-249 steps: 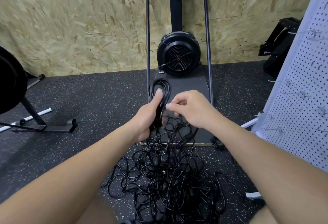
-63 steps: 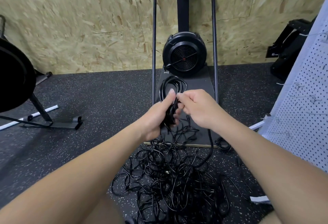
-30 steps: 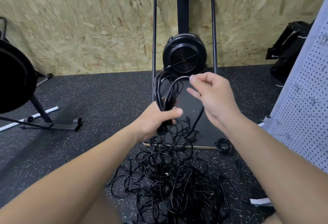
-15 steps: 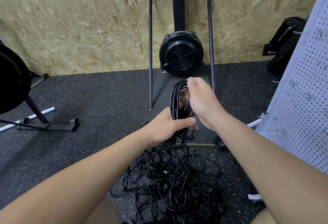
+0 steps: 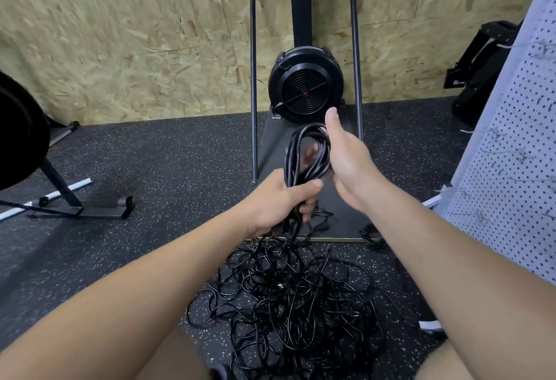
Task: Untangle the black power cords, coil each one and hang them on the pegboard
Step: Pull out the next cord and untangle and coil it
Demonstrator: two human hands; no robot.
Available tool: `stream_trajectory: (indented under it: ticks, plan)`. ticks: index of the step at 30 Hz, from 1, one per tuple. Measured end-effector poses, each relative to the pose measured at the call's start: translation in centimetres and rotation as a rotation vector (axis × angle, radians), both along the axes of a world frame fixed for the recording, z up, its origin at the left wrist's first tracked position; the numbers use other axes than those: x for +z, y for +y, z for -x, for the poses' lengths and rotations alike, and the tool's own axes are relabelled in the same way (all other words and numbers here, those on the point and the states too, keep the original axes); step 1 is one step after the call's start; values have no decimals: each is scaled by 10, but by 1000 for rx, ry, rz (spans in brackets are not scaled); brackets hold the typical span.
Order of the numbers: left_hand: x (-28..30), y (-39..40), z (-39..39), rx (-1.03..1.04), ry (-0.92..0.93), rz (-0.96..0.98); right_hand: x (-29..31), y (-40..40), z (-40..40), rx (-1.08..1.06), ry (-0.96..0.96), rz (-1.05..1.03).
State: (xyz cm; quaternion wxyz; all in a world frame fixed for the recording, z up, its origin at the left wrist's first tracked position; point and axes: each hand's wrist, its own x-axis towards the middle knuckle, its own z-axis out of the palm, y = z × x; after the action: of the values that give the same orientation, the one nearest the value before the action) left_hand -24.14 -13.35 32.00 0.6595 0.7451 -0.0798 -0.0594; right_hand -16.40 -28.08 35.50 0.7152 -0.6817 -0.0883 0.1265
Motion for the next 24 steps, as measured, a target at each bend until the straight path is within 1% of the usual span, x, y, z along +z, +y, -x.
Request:
stream_trajectory:
  ticks: [2, 3, 5, 7, 9, 11, 13, 15, 17, 20, 22, 24]
  plan:
    - [1, 7, -5, 119, -24, 67, -7, 1, 0, 66, 83, -82]
    - [2, 11, -7, 182, -37, 104, -12, 1, 0, 87, 112, -50]
    - [7, 15, -12, 298, -55, 160, -27, 1, -2, 175, 105, 136]
    - [11, 19, -16, 384, -63, 237, -41, -1, 1, 382, 99, 319]
    - [13, 24, -20, 447, -73, 335, -49, -2, 6, 576, 114, 451]
    - [11, 29, -23, 480, -82, 356, -56, -2, 10, 687, 68, 543]
    - [7, 32, -24, 514, -69, 339, -58, -2, 6, 696, 88, 541]
    - [4, 37, -25, 566, -42, 334, -54, -6, 1, 661, 162, 529]
    - [5, 45, -25, 618, -33, 317, -42, -12, -2, 632, 181, 551]
    - [9, 63, -25, 715, 16, 249, -22, -22, -5, 632, 79, 533]
    - [9, 73, -25, 774, 26, 244, -9, -26, -6, 601, -62, 486]
    - [7, 75, -26, 788, 47, 167, 4, -27, 0, 585, -203, 424]
